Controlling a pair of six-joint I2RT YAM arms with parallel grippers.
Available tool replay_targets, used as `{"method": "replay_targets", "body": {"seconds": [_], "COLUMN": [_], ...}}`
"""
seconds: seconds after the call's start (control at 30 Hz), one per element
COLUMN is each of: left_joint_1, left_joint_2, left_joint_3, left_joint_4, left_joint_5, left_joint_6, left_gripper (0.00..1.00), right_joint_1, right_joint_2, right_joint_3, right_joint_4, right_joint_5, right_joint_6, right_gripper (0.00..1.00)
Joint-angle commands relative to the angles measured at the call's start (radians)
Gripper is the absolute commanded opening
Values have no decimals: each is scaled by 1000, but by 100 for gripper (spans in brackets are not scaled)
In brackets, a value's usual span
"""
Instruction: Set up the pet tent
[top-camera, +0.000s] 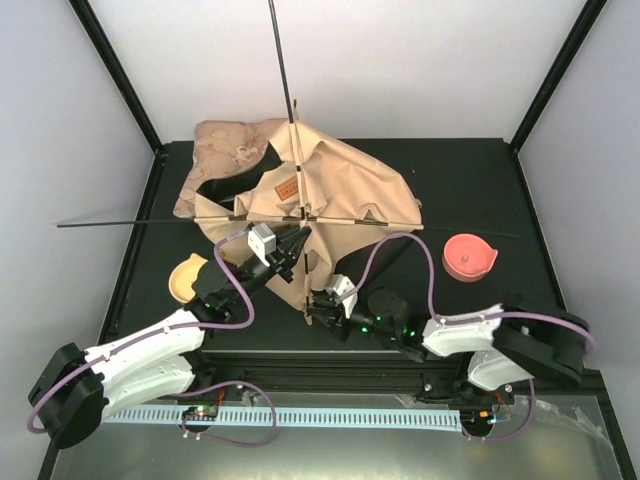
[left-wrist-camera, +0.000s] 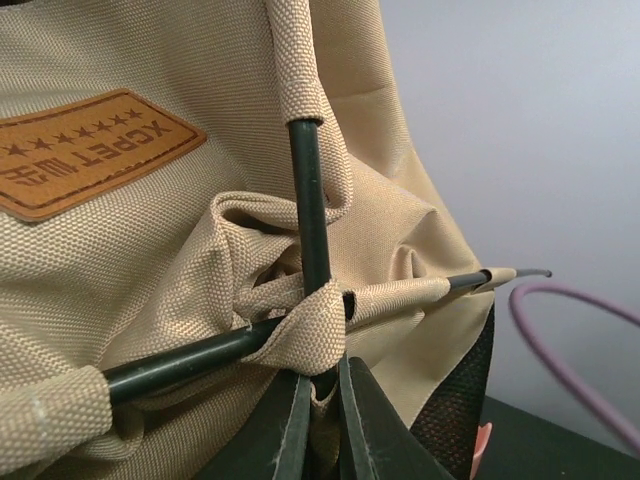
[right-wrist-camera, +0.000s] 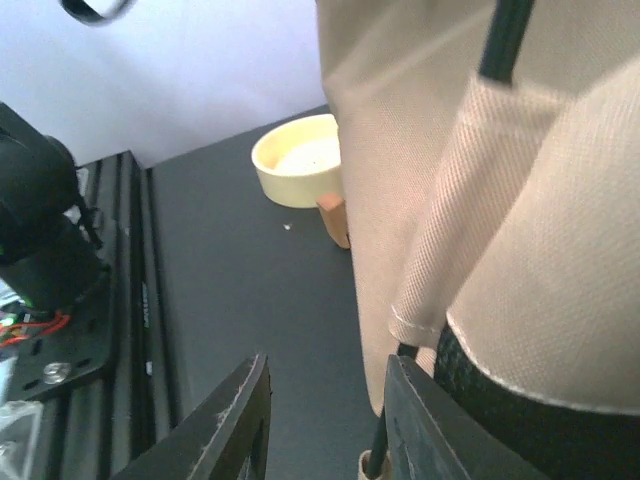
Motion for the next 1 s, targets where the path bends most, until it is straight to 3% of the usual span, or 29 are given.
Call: {"method": "replay_targets", "body": {"seconds": [0.0, 0.23, 0.27, 0.43, 0.57, 0.63, 0.97], "left_joint_1": [-20, -34, -36, -46, -56, -64, -103], "left_joint_2": [-10, -20, -22, -16, -12, -12, -8], "left_joint_3": [-32, -39, -38, -20, -12, -10, 1], "left_joint_4": [-88, -95, -95, -99, -100, -100, -113], "left_joint_5": [-6, -21, -22, -32, -40, -43, -72], "left_joint_6": [65, 70, 71, 75, 74, 74, 86], "left_gripper": [2, 2, 2, 2, 2, 2, 2], "right_joint_1": [-3, -3, -5, -16, -132, -158, -195], "right_joint_2": [-168, -448, -472, -503, -446, -396, -51], "right_joint_3": [37, 211, 255, 534, 844, 1000, 1734], "right_joint_4": [-308, -696, -757, -1055, -1254, -1344, -1692], "right_joint_5": [-61, 43, 77, 83, -87, -101, 69], "right_joint_6": [-29, 9, 46, 32, 81, 97, 20], "right_gripper": [36, 39, 44, 51, 58, 59, 72]}}
